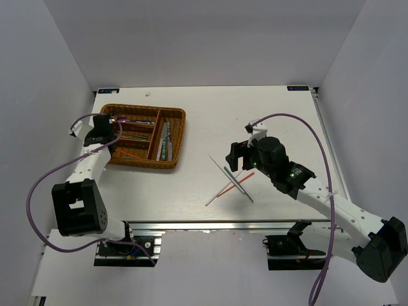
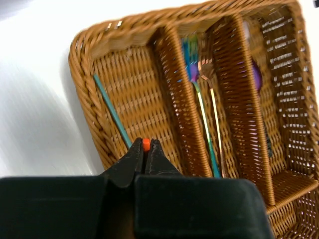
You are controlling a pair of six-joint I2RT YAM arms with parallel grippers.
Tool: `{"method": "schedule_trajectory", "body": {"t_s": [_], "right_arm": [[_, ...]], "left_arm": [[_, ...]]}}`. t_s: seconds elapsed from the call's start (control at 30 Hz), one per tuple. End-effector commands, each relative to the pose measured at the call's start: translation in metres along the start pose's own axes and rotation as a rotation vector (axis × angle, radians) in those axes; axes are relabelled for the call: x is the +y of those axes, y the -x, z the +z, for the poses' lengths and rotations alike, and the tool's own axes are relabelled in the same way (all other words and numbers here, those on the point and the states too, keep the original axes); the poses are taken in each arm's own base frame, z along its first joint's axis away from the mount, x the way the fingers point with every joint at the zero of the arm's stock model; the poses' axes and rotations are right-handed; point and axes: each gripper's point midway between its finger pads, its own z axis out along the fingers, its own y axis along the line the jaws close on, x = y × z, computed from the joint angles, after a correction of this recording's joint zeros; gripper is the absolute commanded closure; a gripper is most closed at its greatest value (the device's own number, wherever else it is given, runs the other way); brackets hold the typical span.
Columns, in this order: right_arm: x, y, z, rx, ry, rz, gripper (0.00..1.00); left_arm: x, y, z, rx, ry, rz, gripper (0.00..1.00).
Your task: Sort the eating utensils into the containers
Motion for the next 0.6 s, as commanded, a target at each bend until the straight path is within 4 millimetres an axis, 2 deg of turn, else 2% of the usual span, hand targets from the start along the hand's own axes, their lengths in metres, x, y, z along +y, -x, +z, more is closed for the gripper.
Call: {"method": "schedule_trajectory", "body": {"t_s": [0.0,0.13,0.23,0.27,0.3,0.37,0.4,0.47,0.5,0.57], "right_arm": [[0.001,0.01,0.004,-0.049,0.012,-0.01,0.11],[0.001,0.004,0.008,-0.036,0.015,-0.021,0.11],[0.002,-0.003,0.013,-0.002,0.02,-0.022,0.11],[0.003,-0.007,0.015,0.017,0.029,-0.029,0.11],[0.006,-0.008,0.015,0.036,0.047,-0.042,0.11],[0.01,-0.017,0.019,0.089,0.075,-0.076,0.11],[0.013,-0.022,0.018,0.125,0.105,-0.12,0.11],[0.023,-0.04,0.018,0.222,0.174,-0.142,0.11],[0.026,-0.048,0.017,0.261,0.199,-0.149,0.11],[0.019,-0.069,0.017,0.361,0.168,-0.156,0.11]], "left_arm": [[-0.01,0.002,0.001,-0.011,-0.055,-0.104,1.0],[-0.002,-0.009,0.004,-0.006,-0.057,-0.135,0.99],[0.004,-0.016,0.004,0.005,-0.053,-0.15,0.69],[0.006,-0.016,0.004,0.006,-0.051,-0.157,0.56],[0.005,-0.016,0.002,0.005,-0.056,-0.162,0.26],[0.002,-0.012,-0.001,0.006,-0.066,-0.162,0.13],[0.0,-0.01,-0.002,0.004,-0.073,-0.153,0.02],[-0.004,-0.004,-0.006,0.004,-0.075,-0.145,0.02],[-0.012,0.003,-0.011,0.002,-0.097,-0.149,0.02],[-0.017,0.011,-0.019,0.008,-0.11,-0.115,0.02]]}}
